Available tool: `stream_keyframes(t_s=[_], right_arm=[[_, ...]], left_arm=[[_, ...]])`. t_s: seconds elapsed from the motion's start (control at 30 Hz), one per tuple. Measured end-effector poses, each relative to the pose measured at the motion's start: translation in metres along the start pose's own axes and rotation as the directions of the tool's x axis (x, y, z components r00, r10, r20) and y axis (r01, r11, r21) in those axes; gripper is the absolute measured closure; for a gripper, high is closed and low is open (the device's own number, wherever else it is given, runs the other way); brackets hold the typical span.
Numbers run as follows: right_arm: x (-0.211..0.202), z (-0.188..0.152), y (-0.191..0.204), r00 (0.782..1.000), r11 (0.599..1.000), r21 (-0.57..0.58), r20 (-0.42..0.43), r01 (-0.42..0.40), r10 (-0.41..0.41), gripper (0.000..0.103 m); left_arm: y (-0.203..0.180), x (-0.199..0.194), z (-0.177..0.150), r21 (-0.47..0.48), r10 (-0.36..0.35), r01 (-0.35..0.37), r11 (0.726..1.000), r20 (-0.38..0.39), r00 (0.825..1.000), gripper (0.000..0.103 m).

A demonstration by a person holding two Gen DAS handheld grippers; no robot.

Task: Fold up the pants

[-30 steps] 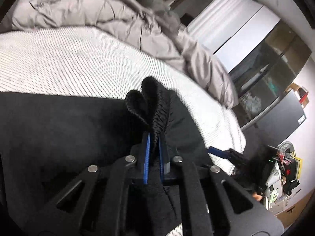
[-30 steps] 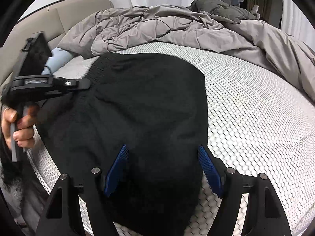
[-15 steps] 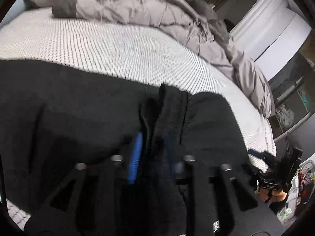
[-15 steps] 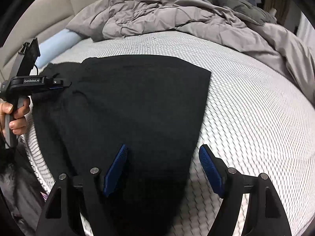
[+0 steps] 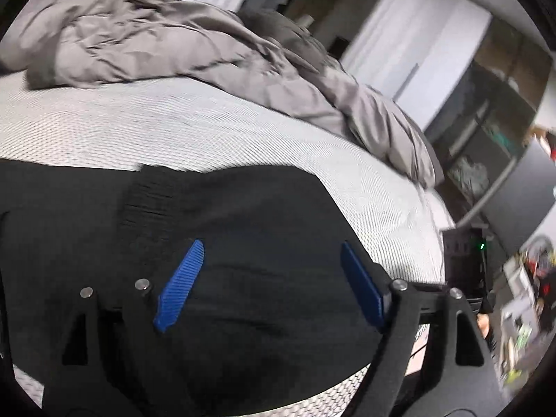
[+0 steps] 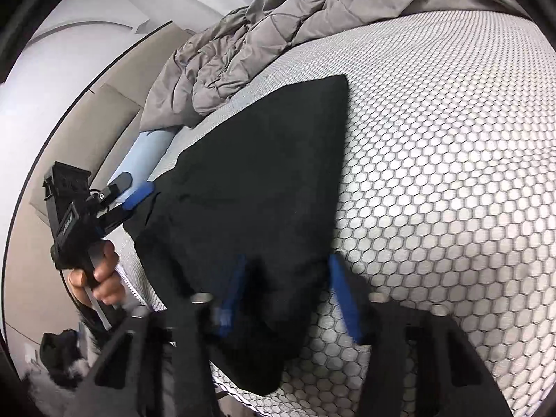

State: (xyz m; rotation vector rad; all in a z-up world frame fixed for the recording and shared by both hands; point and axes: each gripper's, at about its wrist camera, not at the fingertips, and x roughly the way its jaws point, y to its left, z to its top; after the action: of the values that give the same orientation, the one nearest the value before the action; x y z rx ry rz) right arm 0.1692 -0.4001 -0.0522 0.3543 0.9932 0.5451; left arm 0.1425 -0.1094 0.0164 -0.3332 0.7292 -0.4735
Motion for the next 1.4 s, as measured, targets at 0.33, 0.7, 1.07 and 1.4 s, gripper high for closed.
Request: stream_keyframes(t_s=[0.33, 0.7, 1.07, 1.4], right_arm=[[-0.016, -0.044, 0.023, 0.995, 0.985, -0.165, -0.067, 0.056, -0.067, 0.090], [-0.021, -0.010, 0.020, 0.999, 0.994, -0.095, -0.008, 0.053, -0.054, 0.061], [0.059, 0.082, -0.019, 0.998, 1.000, 0.018, -0.050, 0.024, -0.023, 0.080], [0.109, 0.175, -0.045, 0.997, 0.995, 0.079, -0.040, 0.068, -0.065, 0.084]], left_arm=[[-0.074, 0.049, -0.035, 0.176, 0.044, -0.027, 0.984, -0.093, 0.995, 0.024], [-0.156, 0.108, -0.110, 0.494, 0.178, -0.063, 0.867, -0.190, 0.965, 0.016], [-0.149, 0.110, -0.114, 0.485, 0.151, -0.028, 0.874, -0.217, 0.964, 0.014], [-0.138, 0.102, -0.111, 0.485, 0.108, 0.025, 0.874, -0.243, 0.964, 0.013]])
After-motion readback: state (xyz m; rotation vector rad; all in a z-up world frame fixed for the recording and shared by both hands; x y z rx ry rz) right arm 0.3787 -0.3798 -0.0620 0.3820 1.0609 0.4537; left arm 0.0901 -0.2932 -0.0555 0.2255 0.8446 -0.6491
